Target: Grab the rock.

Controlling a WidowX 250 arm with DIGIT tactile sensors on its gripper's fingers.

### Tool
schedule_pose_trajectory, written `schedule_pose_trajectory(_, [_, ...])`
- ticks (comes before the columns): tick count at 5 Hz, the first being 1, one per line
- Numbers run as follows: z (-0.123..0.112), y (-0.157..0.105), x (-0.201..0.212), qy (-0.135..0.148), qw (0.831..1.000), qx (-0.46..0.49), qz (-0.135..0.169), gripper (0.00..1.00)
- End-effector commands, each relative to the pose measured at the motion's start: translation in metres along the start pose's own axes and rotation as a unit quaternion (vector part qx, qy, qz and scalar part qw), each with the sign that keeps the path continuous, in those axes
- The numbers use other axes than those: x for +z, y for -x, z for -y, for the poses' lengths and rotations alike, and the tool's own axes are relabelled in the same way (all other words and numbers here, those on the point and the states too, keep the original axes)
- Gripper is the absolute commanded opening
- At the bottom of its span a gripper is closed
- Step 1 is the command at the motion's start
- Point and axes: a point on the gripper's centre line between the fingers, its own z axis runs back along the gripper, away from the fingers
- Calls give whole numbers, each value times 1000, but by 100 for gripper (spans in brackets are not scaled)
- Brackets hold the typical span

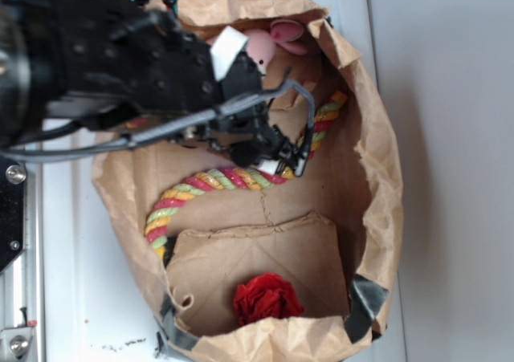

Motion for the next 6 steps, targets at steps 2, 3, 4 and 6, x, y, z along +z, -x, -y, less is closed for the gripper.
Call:
schedule_pose_trajectory(2, [9, -10, 59, 29, 997, -67, -4, 0])
schedule_pose_trajectory(3, [16, -1, 67, 55, 982, -177, 20, 0])
schedule_pose_trajectory(4, [25, 4, 81, 89, 959, -268, 28, 0])
schedule_pose_trajectory(6, [43, 1, 105, 41, 943, -329, -29, 0])
